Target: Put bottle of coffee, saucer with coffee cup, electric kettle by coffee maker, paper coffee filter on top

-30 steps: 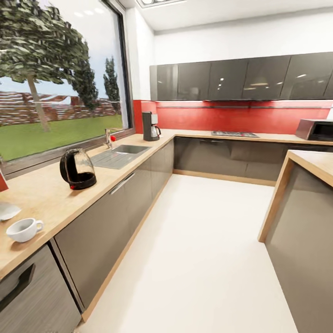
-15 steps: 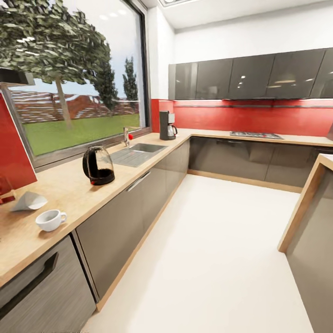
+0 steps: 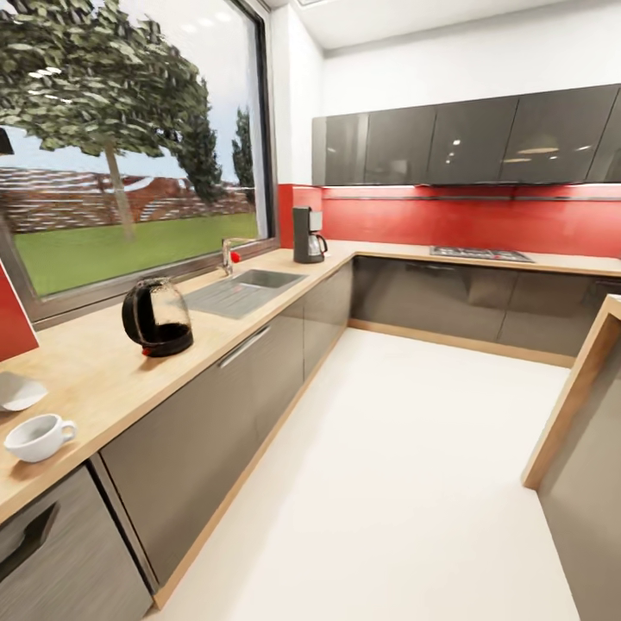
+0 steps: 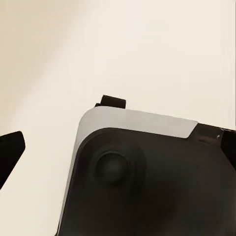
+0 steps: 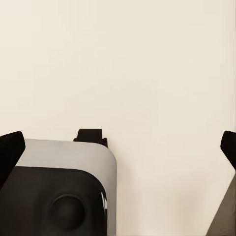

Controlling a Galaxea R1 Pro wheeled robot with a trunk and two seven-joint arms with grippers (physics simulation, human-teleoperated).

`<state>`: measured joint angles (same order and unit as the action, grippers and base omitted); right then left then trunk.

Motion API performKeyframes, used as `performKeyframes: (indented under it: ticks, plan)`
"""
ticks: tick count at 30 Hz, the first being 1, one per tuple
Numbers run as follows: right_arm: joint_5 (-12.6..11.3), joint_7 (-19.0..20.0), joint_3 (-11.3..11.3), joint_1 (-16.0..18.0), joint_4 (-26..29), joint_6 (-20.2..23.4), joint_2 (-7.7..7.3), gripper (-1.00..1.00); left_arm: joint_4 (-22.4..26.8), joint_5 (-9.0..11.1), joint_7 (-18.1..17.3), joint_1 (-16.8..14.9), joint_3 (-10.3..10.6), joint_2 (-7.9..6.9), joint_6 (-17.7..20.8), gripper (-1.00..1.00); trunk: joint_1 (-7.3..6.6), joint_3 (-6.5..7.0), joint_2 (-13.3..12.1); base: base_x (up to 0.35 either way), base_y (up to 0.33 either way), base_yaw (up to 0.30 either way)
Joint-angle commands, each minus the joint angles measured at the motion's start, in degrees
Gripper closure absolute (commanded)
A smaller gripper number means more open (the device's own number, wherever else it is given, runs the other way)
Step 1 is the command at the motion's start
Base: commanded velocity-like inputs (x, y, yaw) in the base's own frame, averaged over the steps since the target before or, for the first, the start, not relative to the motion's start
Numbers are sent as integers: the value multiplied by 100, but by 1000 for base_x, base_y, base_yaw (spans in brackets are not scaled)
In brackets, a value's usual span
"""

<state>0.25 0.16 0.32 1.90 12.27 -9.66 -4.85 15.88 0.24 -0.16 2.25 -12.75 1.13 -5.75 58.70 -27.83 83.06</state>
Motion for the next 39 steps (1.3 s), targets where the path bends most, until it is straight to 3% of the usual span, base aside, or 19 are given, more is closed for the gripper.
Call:
performKeyframes:
  ticks: [1, 13, 39]
  plan:
    - [2, 2, 3, 3, -5, -18, 0, -100, 11, 2, -2, 3, -17, 5, -5, -100, 3, -5, 2, 242, -197, 0]
    - [1, -4, 3, 3, -5, -18, 1, -100, 11, 2, 0, 3, -17, 4, -5, -100, 3, -5, 2, 177, -137, 38]
    - [1, -7, 3, 3, -5, -18, 1, -100, 11, 2, 6, 3, -11, 4, 2, -100, 3, -5, 2, 38, -30, 239]
